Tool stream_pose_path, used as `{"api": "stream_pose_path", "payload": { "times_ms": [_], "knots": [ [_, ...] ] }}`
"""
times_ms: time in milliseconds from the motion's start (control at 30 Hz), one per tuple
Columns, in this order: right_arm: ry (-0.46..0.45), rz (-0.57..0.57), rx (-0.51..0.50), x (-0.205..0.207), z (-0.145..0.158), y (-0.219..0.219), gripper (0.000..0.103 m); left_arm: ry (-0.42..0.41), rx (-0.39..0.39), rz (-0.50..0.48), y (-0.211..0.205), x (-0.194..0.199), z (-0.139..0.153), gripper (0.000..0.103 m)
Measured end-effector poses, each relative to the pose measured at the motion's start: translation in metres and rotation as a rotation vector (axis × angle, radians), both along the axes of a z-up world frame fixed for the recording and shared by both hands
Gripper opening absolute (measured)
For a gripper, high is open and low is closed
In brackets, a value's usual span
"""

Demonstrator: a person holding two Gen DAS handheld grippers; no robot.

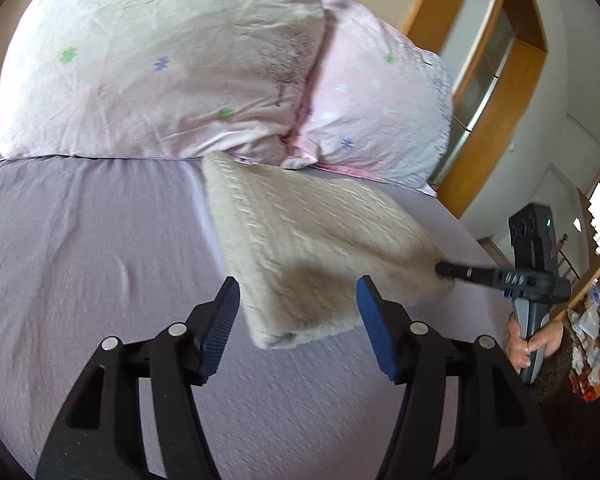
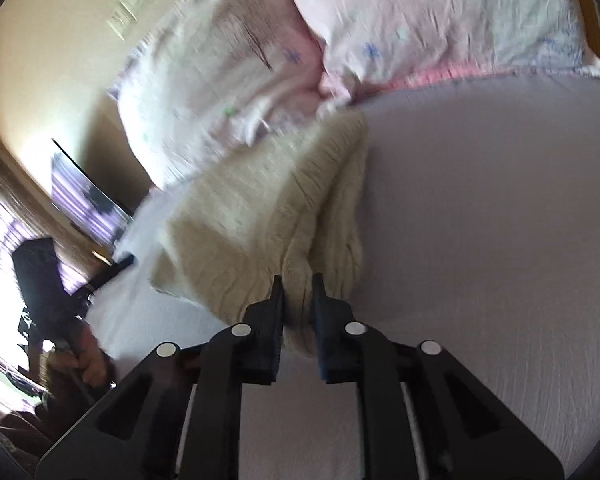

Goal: Fold small clothes

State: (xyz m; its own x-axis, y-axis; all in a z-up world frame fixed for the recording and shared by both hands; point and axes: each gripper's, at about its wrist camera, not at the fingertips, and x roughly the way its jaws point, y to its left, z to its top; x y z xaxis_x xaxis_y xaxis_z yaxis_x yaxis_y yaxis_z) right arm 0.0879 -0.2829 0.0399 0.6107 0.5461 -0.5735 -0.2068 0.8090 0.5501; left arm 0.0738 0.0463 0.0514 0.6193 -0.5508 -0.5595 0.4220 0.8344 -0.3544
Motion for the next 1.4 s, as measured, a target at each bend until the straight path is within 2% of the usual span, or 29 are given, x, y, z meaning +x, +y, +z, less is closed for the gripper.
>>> {"api": "stream_pose_path", "payload": {
  "times_ms": [33, 67, 167, 233, 267, 367, 467, 567, 633, 700, 833, 900, 1033, 1067, 1167, 1400],
  "knots": [
    [-0.035, -0.016, 0.036, -0.006, 0.008, -0.003, 0.062, 0.000, -0.004, -0.016, -0.004, -0.003, 0.001, 0.065],
    [-0.063, -0.016, 0.060, -0.014, 0.012, -0.004, 0.080, 0.000, -0.003, -0.027, -0.007, -0.007, 0.001, 0.068],
    [-0.117, 0.059, 0.112, -0.017, 0.020, 0.009, 0.080, 0.001, 0.013, -0.050, -0.019, -0.018, 0.000, 0.081],
    [-0.153, 0.085, 0.098, -0.011, 0.026, 0.022, 0.080, -0.005, 0.025, -0.054, -0.026, -0.023, -0.002, 0.083],
    [-0.142, 0.082, 0.086, -0.003, 0.027, 0.027, 0.080, -0.013, 0.023, -0.068, -0.031, -0.024, -0.002, 0.083],
    [-0.030, 0.109, 0.110, 0.042, 0.016, 0.036, 0.080, -0.022, 0.014, -0.080, -0.039, -0.021, 0.000, 0.083],
    [0.163, 0.033, 0.028, 0.096, -0.015, 0.041, 0.075, -0.016, -0.009, -0.090, -0.043, -0.019, 0.000, 0.083],
    [0.168, -0.012, 0.042, 0.119, -0.017, 0.036, 0.075, -0.015, -0.008, -0.088, -0.042, -0.023, -0.001, 0.083],
    [0.174, -0.006, 0.045, 0.112, -0.013, 0.035, 0.075, -0.006, -0.015, -0.078, -0.038, -0.026, -0.002, 0.084],
    [0.122, 0.010, 0.049, 0.088, -0.006, 0.033, 0.077, 0.003, -0.026, -0.066, -0.032, -0.029, -0.003, 0.087],
    [-0.012, -0.022, -0.023, 0.024, 0.008, 0.028, 0.102, 0.043, -0.036, 0.002, -0.022, -0.031, -0.008, 0.097],
    [-0.042, -0.087, -0.113, -0.005, 0.006, 0.027, 0.102, 0.084, -0.017, 0.067, -0.023, -0.029, -0.013, 0.101],
    [0.023, -0.186, -0.358, -0.022, -0.009, 0.042, 0.102, 0.151, 0.080, 0.181, -0.030, -0.020, -0.024, 0.101],
    [0.031, -0.187, -0.382, -0.022, -0.014, 0.046, 0.102, 0.164, 0.126, 0.208, -0.035, -0.017, -0.028, 0.101],
    [0.067, -0.153, -0.374, -0.022, -0.029, 0.053, 0.102, 0.175, 0.206, 0.250, -0.042, -0.013, -0.036, 0.101],
    [0.088, -0.158, -0.499, -0.016, -0.041, 0.078, 0.102, 0.197, 0.278, 0.280, -0.043, -0.008, -0.048, 0.101]
  ]
}}
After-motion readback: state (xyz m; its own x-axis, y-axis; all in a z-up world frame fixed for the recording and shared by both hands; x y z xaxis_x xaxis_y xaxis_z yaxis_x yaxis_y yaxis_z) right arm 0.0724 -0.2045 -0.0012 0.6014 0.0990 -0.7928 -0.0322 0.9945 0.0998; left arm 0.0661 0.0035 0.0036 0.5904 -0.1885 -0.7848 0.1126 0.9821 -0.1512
